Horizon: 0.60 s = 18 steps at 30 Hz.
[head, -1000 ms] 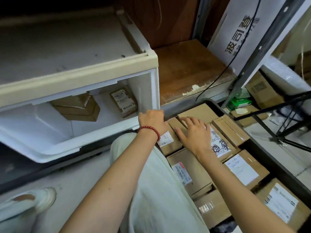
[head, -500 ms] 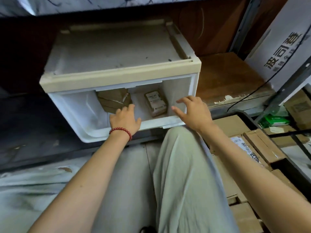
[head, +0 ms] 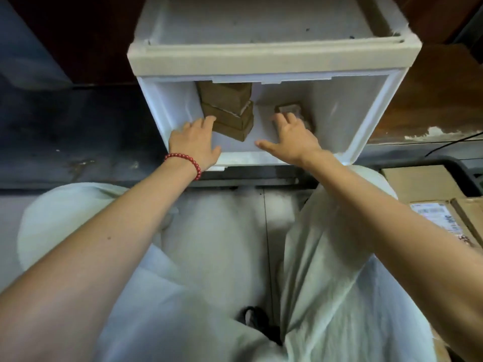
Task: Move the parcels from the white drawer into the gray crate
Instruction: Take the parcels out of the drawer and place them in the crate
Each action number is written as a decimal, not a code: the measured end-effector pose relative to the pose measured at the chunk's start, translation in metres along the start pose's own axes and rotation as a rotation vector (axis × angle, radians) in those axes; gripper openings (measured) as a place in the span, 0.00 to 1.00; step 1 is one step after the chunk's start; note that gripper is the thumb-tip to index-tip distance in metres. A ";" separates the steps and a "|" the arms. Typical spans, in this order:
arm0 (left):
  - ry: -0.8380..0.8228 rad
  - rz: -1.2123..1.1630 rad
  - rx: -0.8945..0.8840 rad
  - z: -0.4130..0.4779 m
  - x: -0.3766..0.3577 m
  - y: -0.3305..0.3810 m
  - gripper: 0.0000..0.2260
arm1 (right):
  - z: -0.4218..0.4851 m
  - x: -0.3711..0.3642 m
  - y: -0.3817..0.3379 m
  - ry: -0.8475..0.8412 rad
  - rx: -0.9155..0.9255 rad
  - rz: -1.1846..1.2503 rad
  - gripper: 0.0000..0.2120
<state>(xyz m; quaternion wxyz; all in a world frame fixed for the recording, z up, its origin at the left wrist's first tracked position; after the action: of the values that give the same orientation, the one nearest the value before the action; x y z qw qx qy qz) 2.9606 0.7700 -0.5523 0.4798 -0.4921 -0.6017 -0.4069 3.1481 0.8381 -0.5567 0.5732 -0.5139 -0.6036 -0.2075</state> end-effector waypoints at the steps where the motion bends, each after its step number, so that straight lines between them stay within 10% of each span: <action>1: 0.003 -0.031 -0.004 0.002 -0.004 -0.002 0.27 | 0.003 -0.006 0.001 0.007 -0.004 0.032 0.36; 18: -0.002 -0.147 0.063 0.108 -0.046 -0.021 0.37 | 0.119 -0.036 0.024 -0.023 -0.039 0.154 0.48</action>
<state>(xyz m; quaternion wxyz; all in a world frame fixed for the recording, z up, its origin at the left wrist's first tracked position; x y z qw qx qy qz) 2.9236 0.8611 -0.6197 0.4632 -0.4317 -0.6492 -0.4214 3.1054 0.9334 -0.6282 0.5704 -0.5722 -0.5645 -0.1689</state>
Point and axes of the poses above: each hand's wrist, its own z-axis towards the middle knuckle, its own x-axis out of the back of the hand, y = z × x, the point moved 3 cm from there along z, towards the middle knuckle, and after that the axes turned 11 degrees about -y, right-handed, at the moved point
